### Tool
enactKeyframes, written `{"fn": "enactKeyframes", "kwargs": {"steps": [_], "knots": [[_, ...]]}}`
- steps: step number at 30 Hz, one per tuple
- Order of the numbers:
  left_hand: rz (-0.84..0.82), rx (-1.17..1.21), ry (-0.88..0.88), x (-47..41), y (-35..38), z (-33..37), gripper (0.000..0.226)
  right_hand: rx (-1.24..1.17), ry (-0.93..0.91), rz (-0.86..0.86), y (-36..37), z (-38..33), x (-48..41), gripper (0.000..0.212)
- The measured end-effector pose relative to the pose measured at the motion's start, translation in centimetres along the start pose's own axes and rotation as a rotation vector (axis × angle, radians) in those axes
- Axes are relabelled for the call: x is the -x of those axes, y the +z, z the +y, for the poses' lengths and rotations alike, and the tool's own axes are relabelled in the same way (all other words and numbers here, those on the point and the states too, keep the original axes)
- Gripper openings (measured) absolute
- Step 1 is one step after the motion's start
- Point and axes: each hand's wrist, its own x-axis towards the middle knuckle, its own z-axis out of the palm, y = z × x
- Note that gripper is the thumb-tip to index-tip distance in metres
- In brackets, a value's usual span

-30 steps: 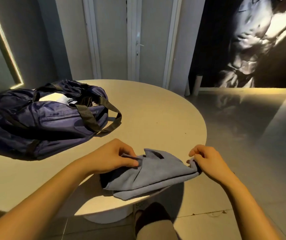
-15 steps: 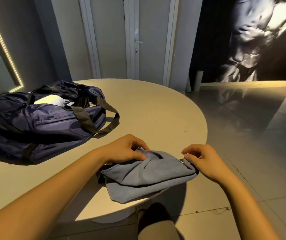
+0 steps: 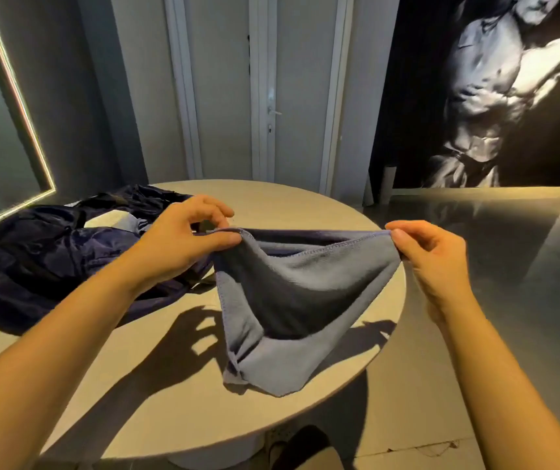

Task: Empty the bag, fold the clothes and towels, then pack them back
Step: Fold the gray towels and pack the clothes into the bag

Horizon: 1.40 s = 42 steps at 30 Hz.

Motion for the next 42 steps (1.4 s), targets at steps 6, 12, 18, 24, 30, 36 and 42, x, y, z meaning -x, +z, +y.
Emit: {"fn": "enactKeyframes", "kwargs": {"steps": [6,12,18,24,30,36,42], "knots": [[0.14,0.059,-0.029,2.3,-3.8,1.3,0.012,-0.036,-0.122,0.02,3.0,-3.3,-2.8,0.014],[0.17,0.142,-0.069,6.0,-2.7,-1.9,0.009,-0.041,-0.006,0.004,5.3,-0.9,-1.6,0.012],[0.005,-0.008,-0.113,7.7,0.6,-5.1,0.018,0.081,0.133,-0.023,6.5,2.3,-0.6,0.009],[0.051,-0.031,-0.101,8.6,3.1,-5.6,0.018,0.12,0.381,-0.019,8.1,5.6,0.4,0.014],[0.043,0.053,-0.2,9.9,4.8,-7.2,0.022,0.055,0.485,0.101,8.5,7.3,0.8,0.018],[0.158,0.172,-0.321,10.4,5.3,-8.5,0.021,0.069,0.429,0.086,8.2,7.9,1.4,0.019],[0.319,0.268,-0.344,9.1,3.1,-8.2,0.02,-0.029,0.443,-0.091,6.8,7.1,0.6,0.022]]}}
